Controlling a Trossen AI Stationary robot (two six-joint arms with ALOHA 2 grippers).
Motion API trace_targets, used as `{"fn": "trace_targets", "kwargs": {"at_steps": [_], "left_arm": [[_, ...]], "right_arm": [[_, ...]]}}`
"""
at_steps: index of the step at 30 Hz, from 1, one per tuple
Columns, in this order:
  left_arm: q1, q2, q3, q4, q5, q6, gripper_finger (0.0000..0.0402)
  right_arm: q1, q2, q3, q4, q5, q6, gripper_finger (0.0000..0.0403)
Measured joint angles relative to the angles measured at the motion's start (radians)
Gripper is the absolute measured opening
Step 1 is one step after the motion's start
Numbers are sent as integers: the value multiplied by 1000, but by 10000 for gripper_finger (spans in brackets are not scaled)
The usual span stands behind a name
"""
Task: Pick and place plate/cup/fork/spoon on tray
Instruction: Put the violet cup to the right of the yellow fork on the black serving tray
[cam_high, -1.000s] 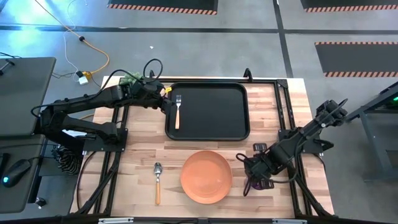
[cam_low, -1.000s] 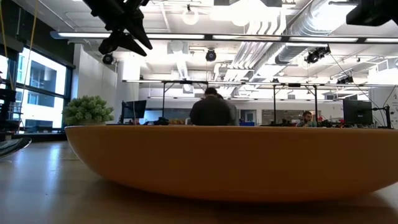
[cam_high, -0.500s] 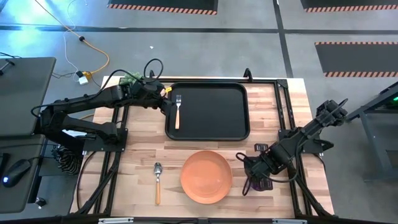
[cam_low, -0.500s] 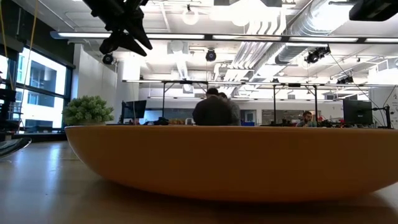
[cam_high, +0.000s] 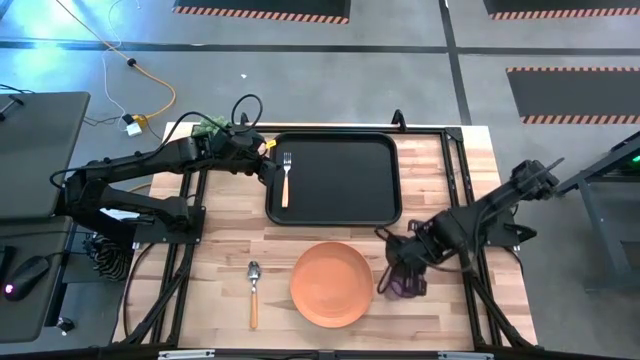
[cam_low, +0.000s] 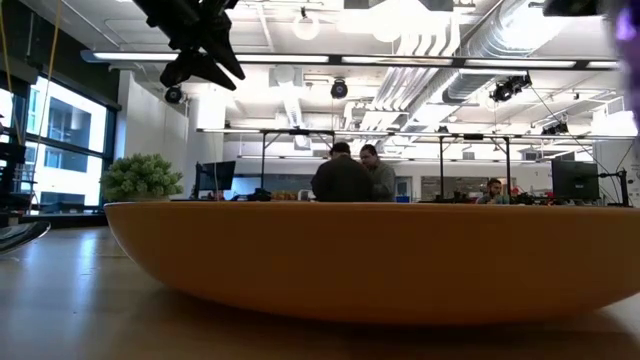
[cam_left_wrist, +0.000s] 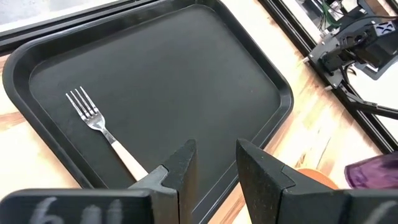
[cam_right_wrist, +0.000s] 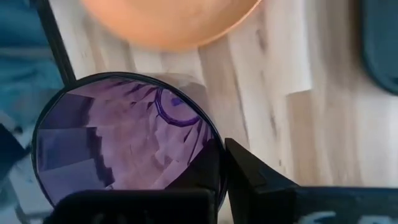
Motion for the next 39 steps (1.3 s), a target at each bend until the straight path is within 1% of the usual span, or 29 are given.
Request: {"fn": "trace_targets", "kwargs": {"at_steps": [6,8,13,20,25,29,35,39], "left_arm": [[0,0,0,0,36,0,104],[0,0,0,0,55,0,104],[0,0,0,0,64,5,104],[0,0,0,0,64,169,104],[0,0,0,0,58,242,104],[4,0,0,3,44,283,104],[24,0,0,5,41,283,104],[36,0,0,5,42,257,104]], "right_arm": [[-104,0,98,-103,66,3,1],[-150,0,129,-124,87,-10,1],[-284,0,196,-156,155,-52,1],[-502,0,266,-164,235,-116,0],[-672,0,317,-164,251,-130,0],[-810,0,361,-163,253,-175,0],[-1008,10,414,-161,234,-266,0],[-1119,61,446,-161,191,-352,0]]}}
